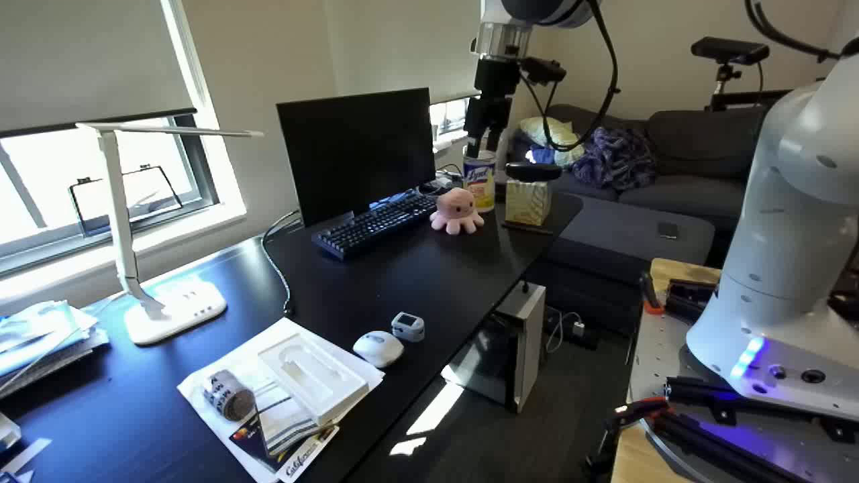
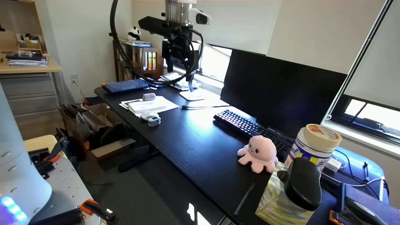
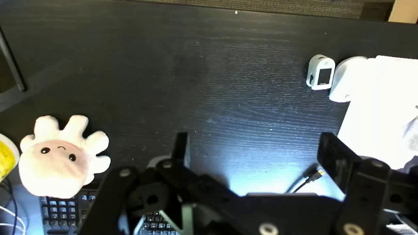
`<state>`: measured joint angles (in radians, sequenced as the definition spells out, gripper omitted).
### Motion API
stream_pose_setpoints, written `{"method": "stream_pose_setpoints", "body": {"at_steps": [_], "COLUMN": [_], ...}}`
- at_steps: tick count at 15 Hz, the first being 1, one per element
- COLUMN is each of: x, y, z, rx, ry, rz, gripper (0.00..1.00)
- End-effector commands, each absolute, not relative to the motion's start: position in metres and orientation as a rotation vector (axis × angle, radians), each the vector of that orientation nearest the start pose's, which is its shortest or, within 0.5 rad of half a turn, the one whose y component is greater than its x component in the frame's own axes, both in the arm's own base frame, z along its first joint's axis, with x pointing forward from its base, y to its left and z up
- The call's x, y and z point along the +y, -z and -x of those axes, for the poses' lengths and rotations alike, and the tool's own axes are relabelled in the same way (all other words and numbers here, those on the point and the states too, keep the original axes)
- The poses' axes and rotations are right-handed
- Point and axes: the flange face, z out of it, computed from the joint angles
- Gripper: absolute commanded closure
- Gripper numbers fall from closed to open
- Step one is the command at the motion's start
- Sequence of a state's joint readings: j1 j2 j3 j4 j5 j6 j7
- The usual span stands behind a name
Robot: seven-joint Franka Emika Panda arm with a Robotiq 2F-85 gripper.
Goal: Move the pink octopus toy to the left
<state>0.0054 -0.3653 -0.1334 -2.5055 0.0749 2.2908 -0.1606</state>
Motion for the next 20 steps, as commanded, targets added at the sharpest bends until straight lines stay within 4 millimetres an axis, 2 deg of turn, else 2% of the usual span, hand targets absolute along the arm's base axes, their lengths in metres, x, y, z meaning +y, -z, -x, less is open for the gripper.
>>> {"method": "stream_pose_setpoints", "body": {"at_steps": [1, 5, 9, 11, 13, 14, 15, 18, 19, 20], "x": [-0.055, -0.105, -0.175, -0.213, -0.248, -0.26, -0.273, -0.293, -0.283, -0.288], "y": [-0.427, -0.415, -0.395, -0.382, -0.36, -0.352, -0.336, -0.3, -0.317, -0.305], "z": [-0.432, -0.464, -0.507, -0.529, -0.551, -0.556, -0.566, -0.583, -0.565, -0.571], "rx": [0.012, 0.13, 0.349, 0.468, 0.557, 0.59, 0.619, 0.693, 0.652, 0.67], "ry": [0.243, 0.25, 0.267, 0.304, 0.314, 0.292, 0.269, 0.202, 0.227, 0.215], "rz": [3.046, 3.046, 3.07, 3.097, 3.114, 3.116, 3.108, 3.043, 3.09, 3.079], "gripper": [0.0, 0.0, 0.0, 0.0, 0.0, 0.0, 0.0, 0.0, 0.0, 0.0]}}
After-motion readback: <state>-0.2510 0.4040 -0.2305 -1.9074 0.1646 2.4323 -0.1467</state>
